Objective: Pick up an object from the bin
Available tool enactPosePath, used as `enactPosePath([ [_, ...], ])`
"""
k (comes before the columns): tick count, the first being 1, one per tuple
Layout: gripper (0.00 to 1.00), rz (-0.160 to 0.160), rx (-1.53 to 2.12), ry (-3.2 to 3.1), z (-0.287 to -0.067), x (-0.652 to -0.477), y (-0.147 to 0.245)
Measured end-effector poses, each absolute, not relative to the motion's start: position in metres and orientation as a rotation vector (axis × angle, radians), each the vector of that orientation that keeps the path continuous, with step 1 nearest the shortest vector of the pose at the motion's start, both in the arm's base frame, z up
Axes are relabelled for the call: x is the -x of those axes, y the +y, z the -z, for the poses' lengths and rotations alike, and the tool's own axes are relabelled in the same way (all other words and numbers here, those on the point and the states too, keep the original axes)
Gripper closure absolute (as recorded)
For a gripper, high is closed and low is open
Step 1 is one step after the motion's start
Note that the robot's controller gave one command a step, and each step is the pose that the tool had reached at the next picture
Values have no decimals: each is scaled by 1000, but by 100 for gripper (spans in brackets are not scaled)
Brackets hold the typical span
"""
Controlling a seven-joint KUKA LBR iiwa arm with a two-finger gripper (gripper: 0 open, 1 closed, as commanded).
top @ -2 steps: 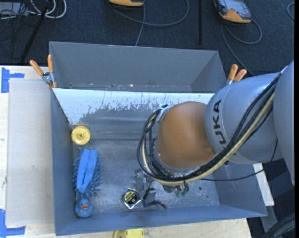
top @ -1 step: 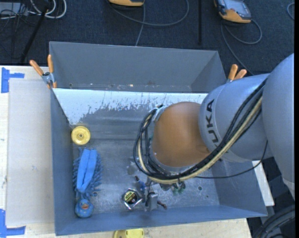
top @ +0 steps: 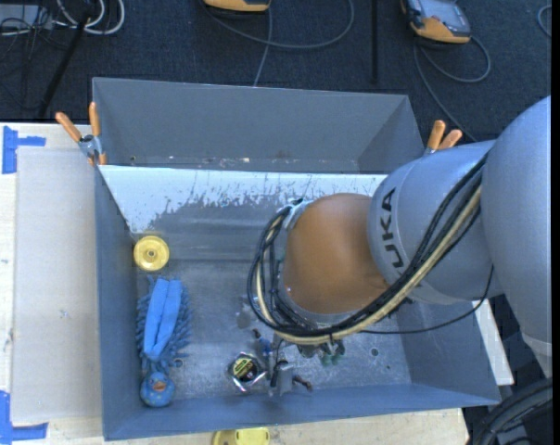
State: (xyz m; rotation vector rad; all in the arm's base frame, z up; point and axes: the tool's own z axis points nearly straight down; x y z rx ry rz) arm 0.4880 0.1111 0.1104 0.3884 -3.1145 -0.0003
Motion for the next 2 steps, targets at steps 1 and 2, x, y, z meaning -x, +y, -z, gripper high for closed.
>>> enactPosePath([
  [1, 0, 2, -505, -3104, -92, -484, 99],
  [2, 0, 1, -376, -3125, -77, -484, 85],
])
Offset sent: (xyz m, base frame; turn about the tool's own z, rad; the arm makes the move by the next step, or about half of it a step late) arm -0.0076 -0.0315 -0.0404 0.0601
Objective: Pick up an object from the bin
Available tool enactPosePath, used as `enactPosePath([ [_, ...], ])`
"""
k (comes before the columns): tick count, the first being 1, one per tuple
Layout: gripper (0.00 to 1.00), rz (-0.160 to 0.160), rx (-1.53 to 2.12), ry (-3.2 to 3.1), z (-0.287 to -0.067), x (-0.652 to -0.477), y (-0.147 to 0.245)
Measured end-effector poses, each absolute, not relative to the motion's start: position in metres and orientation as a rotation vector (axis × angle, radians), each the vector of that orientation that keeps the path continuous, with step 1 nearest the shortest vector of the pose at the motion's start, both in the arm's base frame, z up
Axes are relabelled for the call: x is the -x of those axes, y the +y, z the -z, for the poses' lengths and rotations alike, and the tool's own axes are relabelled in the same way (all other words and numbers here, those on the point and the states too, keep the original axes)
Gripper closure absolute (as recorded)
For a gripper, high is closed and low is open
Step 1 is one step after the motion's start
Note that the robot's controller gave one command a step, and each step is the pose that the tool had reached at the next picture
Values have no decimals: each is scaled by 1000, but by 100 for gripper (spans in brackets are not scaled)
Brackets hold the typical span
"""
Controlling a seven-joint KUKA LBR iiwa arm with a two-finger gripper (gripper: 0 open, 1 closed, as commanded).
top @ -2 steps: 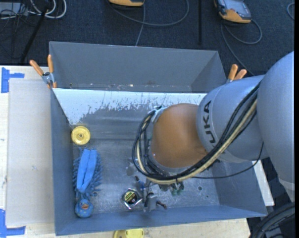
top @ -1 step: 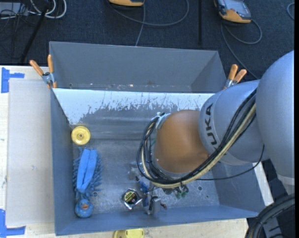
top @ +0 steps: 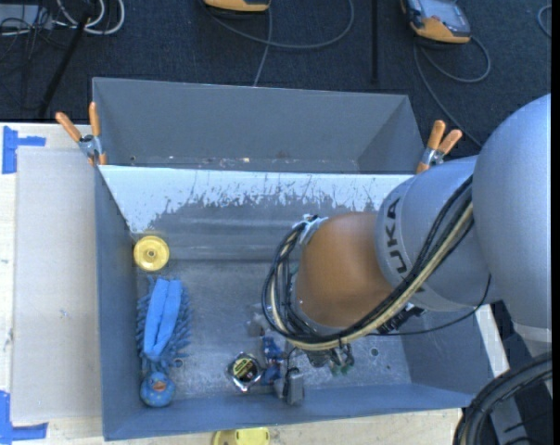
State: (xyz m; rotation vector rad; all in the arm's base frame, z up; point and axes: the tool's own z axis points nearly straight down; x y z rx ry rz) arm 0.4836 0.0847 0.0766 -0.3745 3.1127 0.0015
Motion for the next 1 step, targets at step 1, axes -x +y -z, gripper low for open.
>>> enactPosePath([
  [1, 100, -3, 192, 3133, -71, -481, 62],
])
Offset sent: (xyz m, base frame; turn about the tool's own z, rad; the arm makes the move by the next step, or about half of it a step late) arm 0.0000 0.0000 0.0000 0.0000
